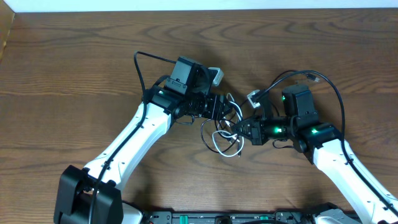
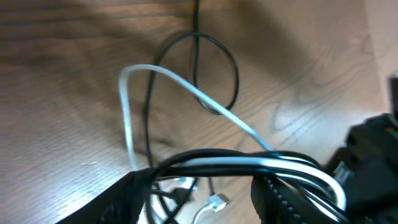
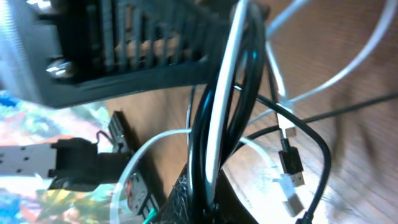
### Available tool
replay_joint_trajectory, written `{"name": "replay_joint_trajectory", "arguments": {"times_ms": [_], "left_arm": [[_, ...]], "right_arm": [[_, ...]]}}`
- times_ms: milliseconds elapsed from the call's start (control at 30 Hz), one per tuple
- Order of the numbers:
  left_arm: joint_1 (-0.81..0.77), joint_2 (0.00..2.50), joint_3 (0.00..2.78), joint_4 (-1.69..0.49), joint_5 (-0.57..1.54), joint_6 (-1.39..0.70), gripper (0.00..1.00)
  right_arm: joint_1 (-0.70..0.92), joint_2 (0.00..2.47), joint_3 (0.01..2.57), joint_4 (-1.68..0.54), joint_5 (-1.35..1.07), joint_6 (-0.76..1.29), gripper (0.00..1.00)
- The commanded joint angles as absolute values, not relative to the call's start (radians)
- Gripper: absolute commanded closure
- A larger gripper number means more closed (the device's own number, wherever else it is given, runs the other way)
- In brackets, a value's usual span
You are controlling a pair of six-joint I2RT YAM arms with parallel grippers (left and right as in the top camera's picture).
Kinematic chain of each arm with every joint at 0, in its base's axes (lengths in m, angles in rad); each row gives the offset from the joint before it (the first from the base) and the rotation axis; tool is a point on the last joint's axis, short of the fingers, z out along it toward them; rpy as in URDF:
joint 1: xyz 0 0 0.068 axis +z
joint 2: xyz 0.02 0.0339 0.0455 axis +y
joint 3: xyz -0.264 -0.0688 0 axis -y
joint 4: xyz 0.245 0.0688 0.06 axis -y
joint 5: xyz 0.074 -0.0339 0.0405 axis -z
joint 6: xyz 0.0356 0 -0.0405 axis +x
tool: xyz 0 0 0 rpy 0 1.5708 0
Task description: Untangle cables
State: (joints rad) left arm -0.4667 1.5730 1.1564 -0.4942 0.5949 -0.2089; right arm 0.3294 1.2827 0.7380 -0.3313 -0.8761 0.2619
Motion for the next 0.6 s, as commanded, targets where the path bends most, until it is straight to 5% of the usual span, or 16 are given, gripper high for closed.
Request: {"name": "replay_joint_trajectory", "arguments": {"times_ms": [0,433,567], "left_arm": [[-0.466,1.575,1.167,-0.495,0.530,-0.199,0.41],[-0.484,1.575,1.150,-0.490,0.554,-0.193,0.41],[-0.513,1.575,1.150,-0.479,0.704,-0.082,0.65]], "right_arm": [[0.329,1.281,0.750,-0.328,-0.960,0.230,0.99],[0.329,1.281,0.750,-0.284,-1.087,0.227,0.99],[0.329,1.281,0.750,-0.283,-1.087,0.227,0.99]]}}
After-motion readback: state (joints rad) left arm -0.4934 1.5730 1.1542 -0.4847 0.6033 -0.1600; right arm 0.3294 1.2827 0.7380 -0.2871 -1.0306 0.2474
